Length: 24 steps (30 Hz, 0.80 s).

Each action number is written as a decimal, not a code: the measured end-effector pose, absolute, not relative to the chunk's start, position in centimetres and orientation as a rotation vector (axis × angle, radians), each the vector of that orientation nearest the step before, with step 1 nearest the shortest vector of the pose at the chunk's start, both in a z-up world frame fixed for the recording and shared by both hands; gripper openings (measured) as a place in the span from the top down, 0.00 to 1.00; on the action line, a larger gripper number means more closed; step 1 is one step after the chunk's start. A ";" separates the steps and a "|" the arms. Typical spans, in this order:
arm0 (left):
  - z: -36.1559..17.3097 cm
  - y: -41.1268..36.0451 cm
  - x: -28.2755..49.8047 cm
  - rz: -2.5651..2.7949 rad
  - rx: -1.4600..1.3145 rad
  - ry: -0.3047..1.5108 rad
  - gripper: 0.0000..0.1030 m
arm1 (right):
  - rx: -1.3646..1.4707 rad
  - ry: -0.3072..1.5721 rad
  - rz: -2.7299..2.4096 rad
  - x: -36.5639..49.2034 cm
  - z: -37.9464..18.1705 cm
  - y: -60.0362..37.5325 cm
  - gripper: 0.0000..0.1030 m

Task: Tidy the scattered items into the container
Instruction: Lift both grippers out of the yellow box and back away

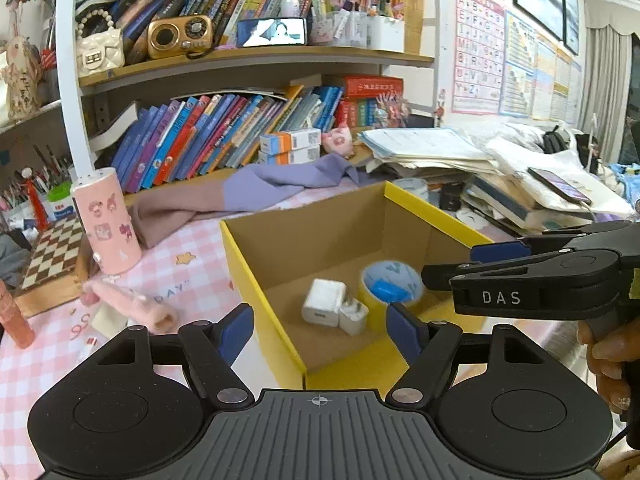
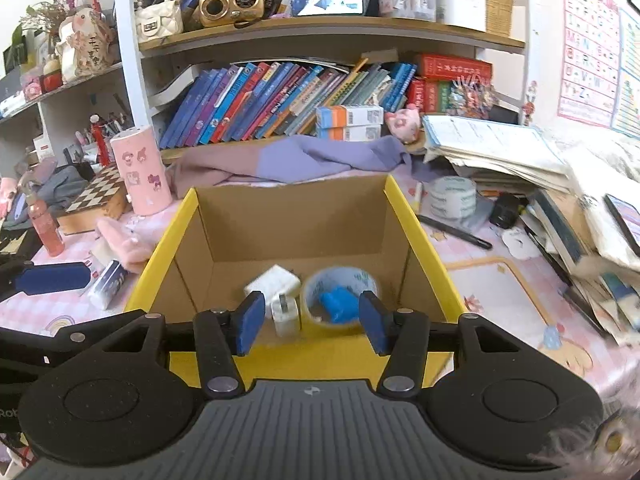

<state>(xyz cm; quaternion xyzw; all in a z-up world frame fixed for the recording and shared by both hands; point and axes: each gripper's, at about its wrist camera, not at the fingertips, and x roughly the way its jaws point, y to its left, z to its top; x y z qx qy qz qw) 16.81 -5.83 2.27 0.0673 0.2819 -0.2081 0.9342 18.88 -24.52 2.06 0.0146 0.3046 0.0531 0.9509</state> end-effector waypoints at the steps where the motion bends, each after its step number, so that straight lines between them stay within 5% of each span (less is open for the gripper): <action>1: 2.3 -5.6 16.5 -0.431 0.136 0.578 0.27 | 0.031 0.621 0.099 18.3 2.1 -24.4 0.51; 24: 1.0 0.9 10.0 -0.459 0.130 0.678 0.22 | 0.048 0.707 0.037 9.7 0.7 -18.5 0.43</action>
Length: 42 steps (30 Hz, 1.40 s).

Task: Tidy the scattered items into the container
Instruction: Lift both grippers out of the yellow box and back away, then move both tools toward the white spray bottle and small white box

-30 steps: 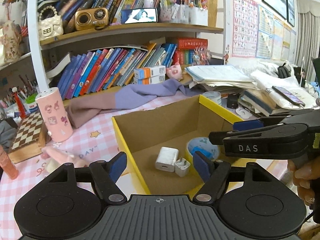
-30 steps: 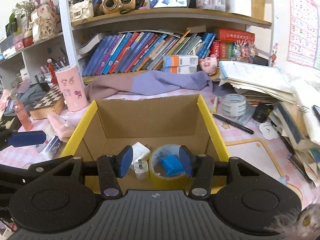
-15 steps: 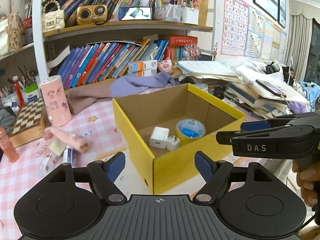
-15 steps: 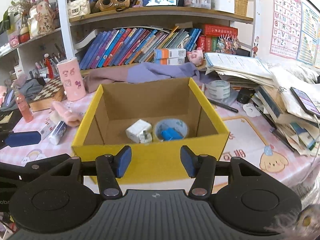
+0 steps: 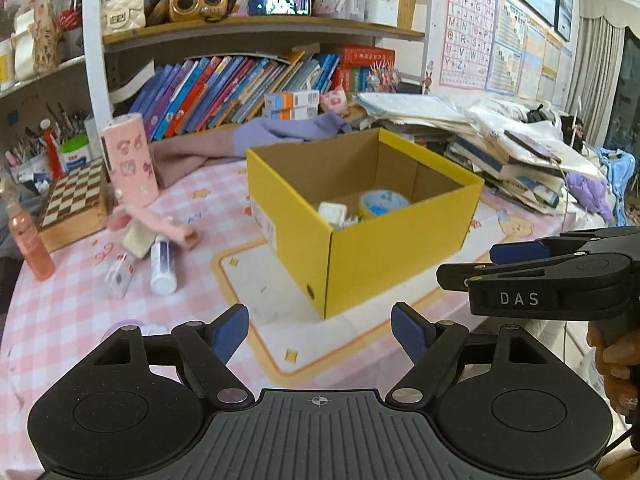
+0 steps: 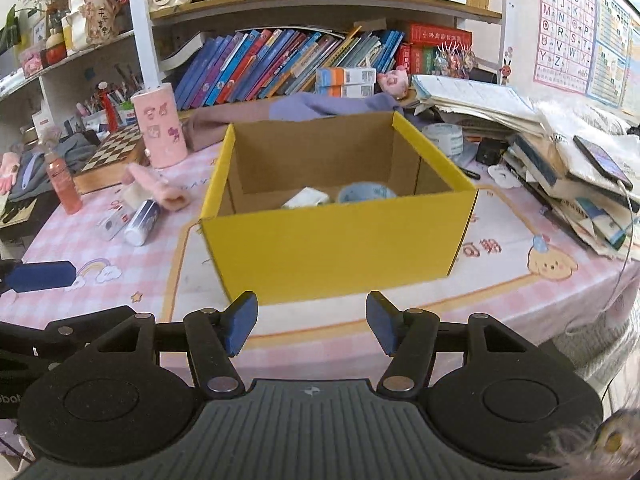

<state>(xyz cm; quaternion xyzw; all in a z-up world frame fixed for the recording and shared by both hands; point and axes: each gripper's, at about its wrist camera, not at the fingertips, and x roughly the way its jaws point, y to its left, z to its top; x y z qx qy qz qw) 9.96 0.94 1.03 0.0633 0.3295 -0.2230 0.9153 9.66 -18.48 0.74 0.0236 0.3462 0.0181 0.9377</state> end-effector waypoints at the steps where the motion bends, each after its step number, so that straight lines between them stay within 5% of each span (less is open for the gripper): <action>1: 1.0 1.2 9.7 -0.459 0.132 0.681 0.22 | 0.050 0.709 0.036 9.4 0.7 -18.2 0.43; 42: -0.1 15.0 6.8 -0.230 0.016 0.739 0.21 | -0.074 0.748 0.275 8.6 0.0 -3.9 0.32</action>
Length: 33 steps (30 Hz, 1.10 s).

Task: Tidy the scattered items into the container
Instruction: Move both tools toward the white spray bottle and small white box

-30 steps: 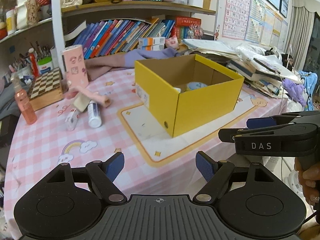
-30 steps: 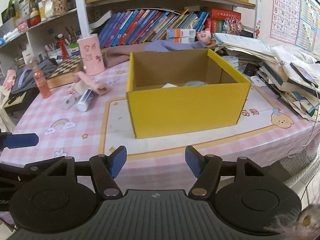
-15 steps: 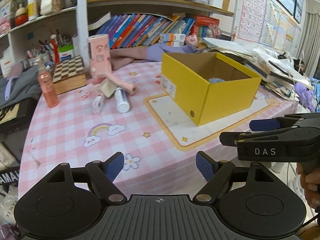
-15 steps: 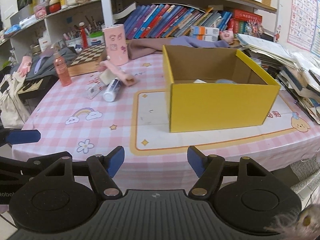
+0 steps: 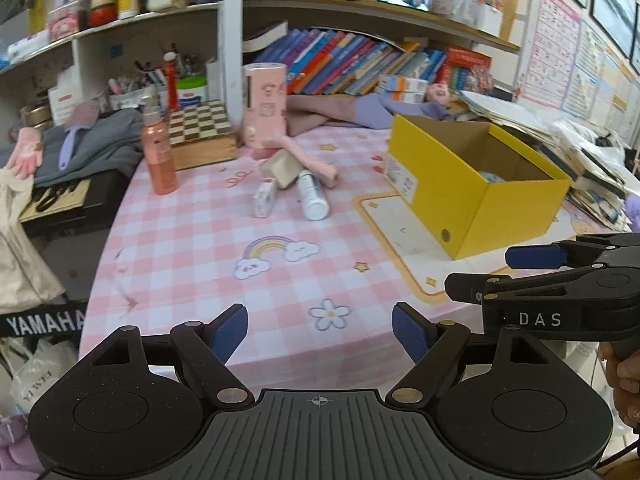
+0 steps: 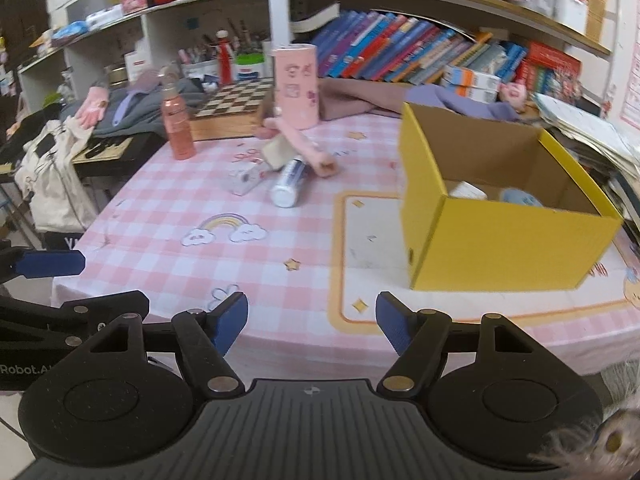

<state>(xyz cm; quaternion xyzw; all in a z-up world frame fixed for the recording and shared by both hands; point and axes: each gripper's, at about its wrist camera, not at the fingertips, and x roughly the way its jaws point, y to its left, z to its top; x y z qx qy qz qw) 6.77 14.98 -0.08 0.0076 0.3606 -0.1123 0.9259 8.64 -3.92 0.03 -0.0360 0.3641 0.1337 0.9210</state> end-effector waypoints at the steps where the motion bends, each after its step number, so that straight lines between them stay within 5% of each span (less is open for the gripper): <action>1: -0.1 15.2 6.8 -0.223 0.013 0.741 0.21 | -0.077 0.747 0.282 8.8 0.0 -3.7 0.32; 33: -2.3 18.2 19.9 -0.111 0.006 0.780 0.21 | -0.072 0.779 0.354 24.4 -1.3 0.8 0.34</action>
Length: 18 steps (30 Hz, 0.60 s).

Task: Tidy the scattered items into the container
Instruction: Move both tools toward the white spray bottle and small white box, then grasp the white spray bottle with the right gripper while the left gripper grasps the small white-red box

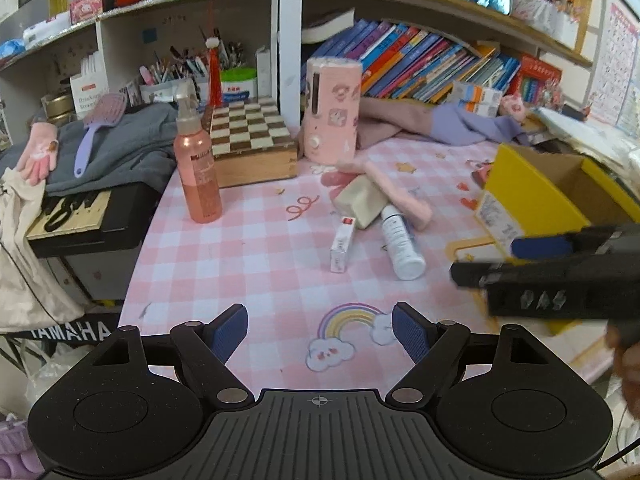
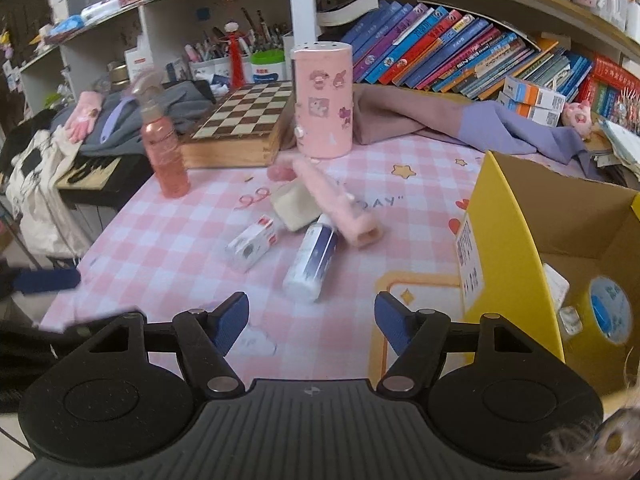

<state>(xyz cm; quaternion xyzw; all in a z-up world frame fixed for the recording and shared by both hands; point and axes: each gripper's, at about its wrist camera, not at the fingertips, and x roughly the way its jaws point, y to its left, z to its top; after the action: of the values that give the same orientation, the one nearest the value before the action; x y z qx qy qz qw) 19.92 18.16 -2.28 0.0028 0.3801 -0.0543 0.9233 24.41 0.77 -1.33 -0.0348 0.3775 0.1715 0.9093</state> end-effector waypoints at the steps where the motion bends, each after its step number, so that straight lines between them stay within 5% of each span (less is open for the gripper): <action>1: -2.6 18.1 20.4 -0.113 0.005 0.788 0.21 | -0.062 0.783 0.352 25.2 -1.2 0.7 0.34; 18: -4.0 16.6 24.9 -0.113 0.038 0.826 0.21 | 0.008 1.048 0.326 35.8 -7.1 4.3 0.47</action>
<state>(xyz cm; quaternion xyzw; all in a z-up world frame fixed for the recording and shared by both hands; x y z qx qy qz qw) 24.90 16.58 -4.03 0.0184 0.4010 -0.0549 0.9143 35.81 4.31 -7.13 0.0039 0.4982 0.1547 0.8531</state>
